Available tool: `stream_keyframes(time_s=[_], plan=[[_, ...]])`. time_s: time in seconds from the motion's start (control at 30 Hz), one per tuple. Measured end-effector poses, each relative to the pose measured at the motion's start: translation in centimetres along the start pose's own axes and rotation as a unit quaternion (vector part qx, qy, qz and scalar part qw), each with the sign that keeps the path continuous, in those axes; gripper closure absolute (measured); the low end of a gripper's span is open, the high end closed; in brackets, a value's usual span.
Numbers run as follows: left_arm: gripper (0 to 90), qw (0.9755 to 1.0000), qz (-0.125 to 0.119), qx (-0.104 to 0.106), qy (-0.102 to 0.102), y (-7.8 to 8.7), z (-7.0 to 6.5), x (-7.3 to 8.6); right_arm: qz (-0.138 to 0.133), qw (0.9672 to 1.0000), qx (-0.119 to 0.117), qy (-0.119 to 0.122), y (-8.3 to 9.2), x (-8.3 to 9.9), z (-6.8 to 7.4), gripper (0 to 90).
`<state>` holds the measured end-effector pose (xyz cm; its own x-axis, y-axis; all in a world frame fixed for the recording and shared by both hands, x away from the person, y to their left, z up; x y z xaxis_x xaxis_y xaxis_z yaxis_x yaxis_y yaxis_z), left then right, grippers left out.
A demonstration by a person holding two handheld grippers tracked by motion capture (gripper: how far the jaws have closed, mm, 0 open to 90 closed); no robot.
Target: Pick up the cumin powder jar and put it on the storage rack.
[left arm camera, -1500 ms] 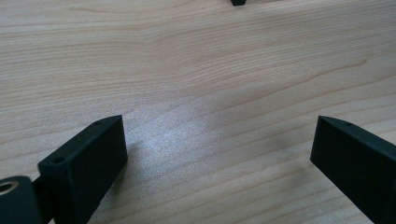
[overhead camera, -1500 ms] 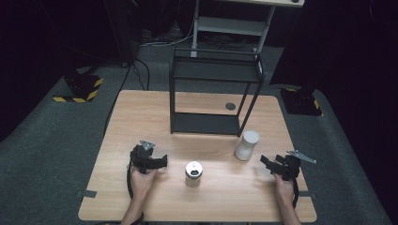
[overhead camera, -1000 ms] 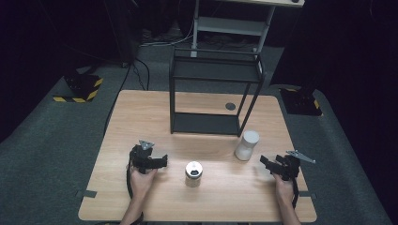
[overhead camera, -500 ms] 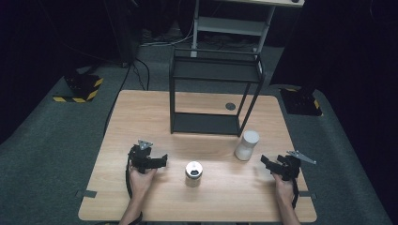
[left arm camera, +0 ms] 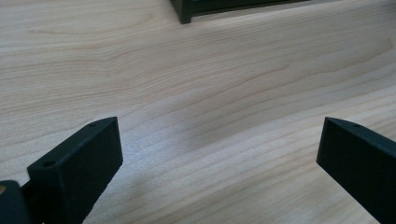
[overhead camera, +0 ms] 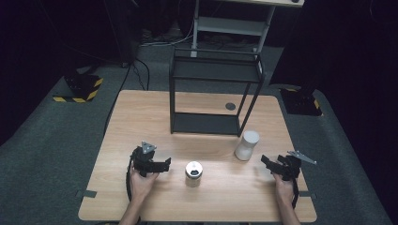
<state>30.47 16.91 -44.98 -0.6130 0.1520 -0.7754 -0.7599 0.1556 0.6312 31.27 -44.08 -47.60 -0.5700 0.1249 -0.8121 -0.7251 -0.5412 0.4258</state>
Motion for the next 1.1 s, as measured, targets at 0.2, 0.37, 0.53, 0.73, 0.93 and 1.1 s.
stream_keyframes(time_s=[0.2, 0.37, 0.53, 0.73, 0.93, 1.1], plan=[[0.3, 0.9999, 0.001, 0.014, -0.007, 0.4, -0.1, 0.6, 0.000, 1.0000, -0.001, -0.001, 0.0, 0.0, -0.1, 7.0], [0.3, 0.9997, 0.002, 0.024, -0.011, 0.8, -0.2, 1.6, 0.002, 1.0000, 0.000, -0.002, 0.0, -0.1, 0.0, 7.1], [0.3, 0.9992, 0.001, 0.036, -0.016, 1.5, -0.2, 2.3, 0.005, 1.0000, 0.000, 0.000, -0.1, -0.2, 0.0, 7.4], [0.4, 0.9985, -0.003, 0.047, -0.029, 2.7, -0.6, 3.4, 0.003, 1.0000, 0.001, 0.000, -0.1, -0.1, 0.1, 7.5], [0.4, 0.9968, -0.012, 0.063, -0.048, 4.0, -1.7, 4.5, -0.003, 1.0000, 0.000, 0.003, 0.1, 0.1, 0.0, 7.5], [0.4, 0.9954, -0.010, 0.079, -0.055, 4.5, -2.1, 5.0, -0.002, 1.0000, -0.001, 0.003, 0.0, 0.1, 0.0, 7.5]])
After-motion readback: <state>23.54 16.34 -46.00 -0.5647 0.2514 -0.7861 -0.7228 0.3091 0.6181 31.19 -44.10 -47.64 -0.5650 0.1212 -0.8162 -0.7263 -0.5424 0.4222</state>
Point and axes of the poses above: each handheld gripper's, and its own axes: y roughly backward along the jaws, x roughly out of its underside, z roughly to its left, the point moved 1 cm from there along -y, roughly forward along the jaws, and after that the axes turned 12 degrees about -x, right-handed, at the moved point
